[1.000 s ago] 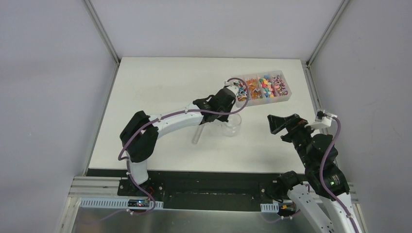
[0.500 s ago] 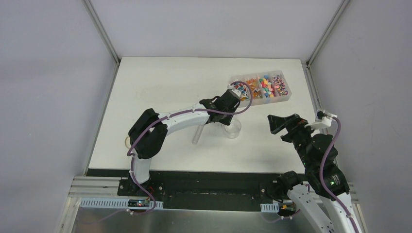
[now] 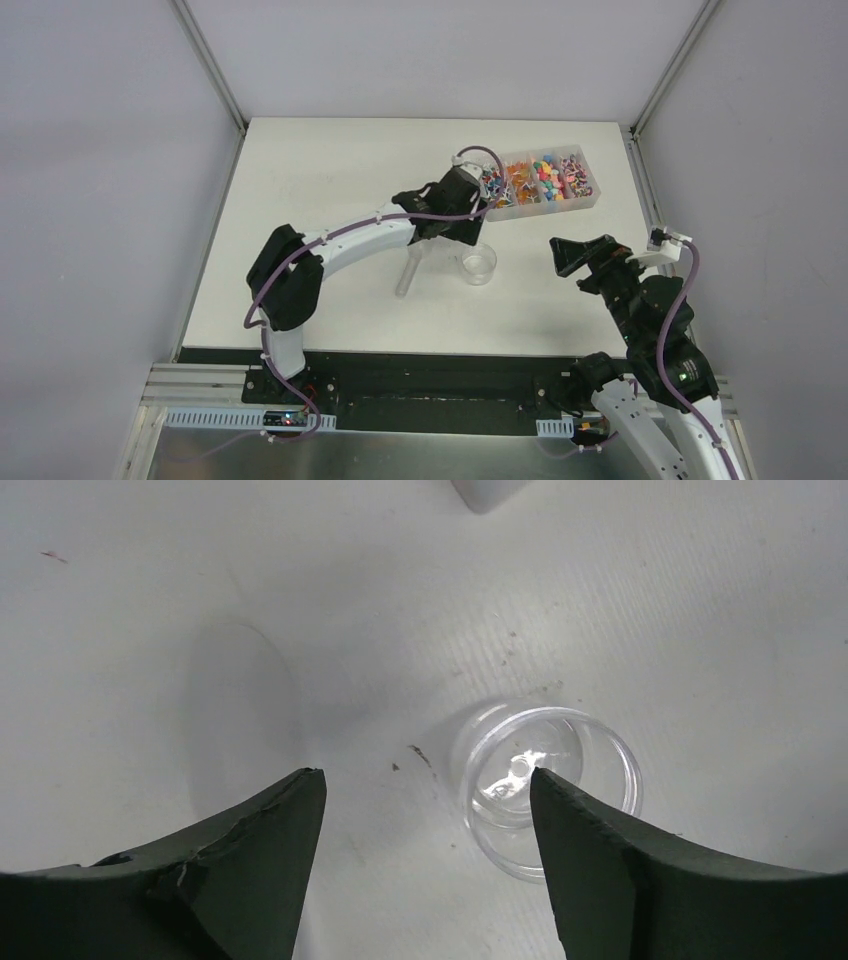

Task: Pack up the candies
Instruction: Place the packing bottle at the center of the board, then pick up the spatula from the center of the board.

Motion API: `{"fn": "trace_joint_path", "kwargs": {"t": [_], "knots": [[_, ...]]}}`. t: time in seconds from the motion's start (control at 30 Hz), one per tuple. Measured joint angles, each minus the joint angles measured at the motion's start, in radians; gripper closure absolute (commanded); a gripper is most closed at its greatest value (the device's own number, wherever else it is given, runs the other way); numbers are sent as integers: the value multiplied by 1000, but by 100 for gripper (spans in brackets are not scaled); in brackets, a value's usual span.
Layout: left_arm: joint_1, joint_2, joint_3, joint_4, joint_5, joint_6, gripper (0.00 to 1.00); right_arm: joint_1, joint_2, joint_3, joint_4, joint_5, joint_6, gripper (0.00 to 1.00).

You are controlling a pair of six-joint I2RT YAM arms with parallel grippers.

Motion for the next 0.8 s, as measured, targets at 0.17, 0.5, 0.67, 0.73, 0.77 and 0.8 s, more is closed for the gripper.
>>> {"fn": "trace_joint_path", "kwargs": {"t": [0.17, 0.5, 0.67, 0.73, 0.77, 0.8], "knots": [[102, -59, -4, 1, -3, 1, 22, 0, 0, -8, -3, -6, -2, 0], [217, -90, -116, -35, 3, 31, 19, 0, 0, -11, -2, -11, -8, 0], [216, -69, -119, -42, 29, 51, 18, 0, 0, -22, -1, -26, -8, 0], [216, -51, -119, -41, 43, 56, 19, 0, 0, -23, 0, -28, -8, 0], [216, -40, -119, -41, 54, 58, 19, 0, 0, -24, 0, -29, -8, 0], [216, -29, -119, -41, 58, 60, 19, 0, 0, -25, 0, -30, -9, 0]]}}
